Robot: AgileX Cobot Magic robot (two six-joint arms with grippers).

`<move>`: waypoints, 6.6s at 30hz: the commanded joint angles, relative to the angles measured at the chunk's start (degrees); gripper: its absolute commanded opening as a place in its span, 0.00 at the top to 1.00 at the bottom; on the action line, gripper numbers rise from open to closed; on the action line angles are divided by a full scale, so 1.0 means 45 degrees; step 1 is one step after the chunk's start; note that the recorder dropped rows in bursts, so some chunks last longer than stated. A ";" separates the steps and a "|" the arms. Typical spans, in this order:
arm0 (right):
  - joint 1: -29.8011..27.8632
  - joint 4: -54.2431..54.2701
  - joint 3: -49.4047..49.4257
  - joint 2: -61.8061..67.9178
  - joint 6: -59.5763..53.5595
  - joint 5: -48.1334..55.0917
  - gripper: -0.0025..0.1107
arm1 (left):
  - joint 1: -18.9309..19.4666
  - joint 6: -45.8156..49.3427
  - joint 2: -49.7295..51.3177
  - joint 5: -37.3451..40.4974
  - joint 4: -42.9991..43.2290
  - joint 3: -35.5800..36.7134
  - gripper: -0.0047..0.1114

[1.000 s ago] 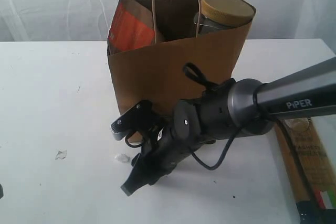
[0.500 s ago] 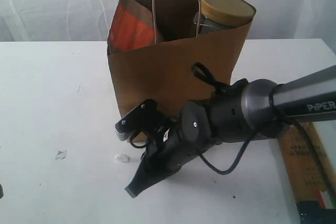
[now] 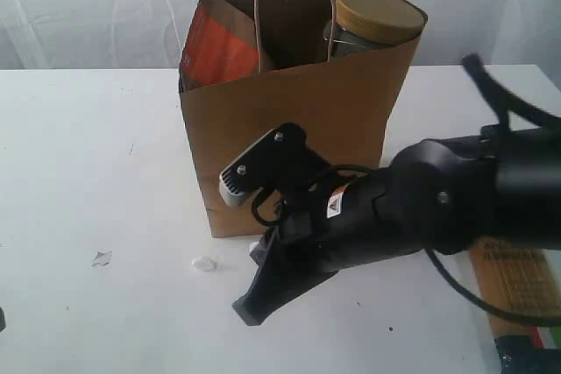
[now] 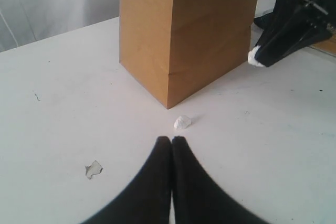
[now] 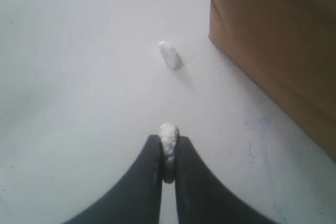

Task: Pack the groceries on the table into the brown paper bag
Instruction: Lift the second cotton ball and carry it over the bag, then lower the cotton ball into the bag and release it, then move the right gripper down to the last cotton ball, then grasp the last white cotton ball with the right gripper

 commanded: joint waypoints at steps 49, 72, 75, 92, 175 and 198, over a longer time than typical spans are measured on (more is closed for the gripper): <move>-0.2819 -0.1616 -0.4347 -0.2307 0.0729 0.1252 0.98 | -0.0013 -0.0016 -0.0066 -0.0032 -0.0117 0.0032 0.96; -0.2819 -0.1443 -0.5376 -0.0694 0.1027 0.1399 0.63 | -0.0013 -0.0016 -0.0066 -0.0032 -0.0117 0.0032 0.96; -0.2819 -0.1443 -0.5422 -0.0853 0.1079 0.1479 0.63 | -0.0013 -0.0016 -0.0066 -0.0032 -0.0117 0.0032 0.96; -0.2819 -0.1811 -0.5422 -0.2954 0.1241 0.6441 0.63 | -0.0013 -0.0016 -0.0066 -0.0032 -0.0117 0.0032 0.96; 0.0306 -0.1827 -0.5488 0.6220 0.4904 0.1712 0.50 | -0.0013 -0.0016 -0.0066 -0.0032 -0.0117 0.0032 0.96; 0.0348 -0.1864 -0.4493 0.6000 0.4574 0.2477 0.98 | -0.0013 -0.0016 -0.0066 -0.0032 -0.0117 0.0032 0.96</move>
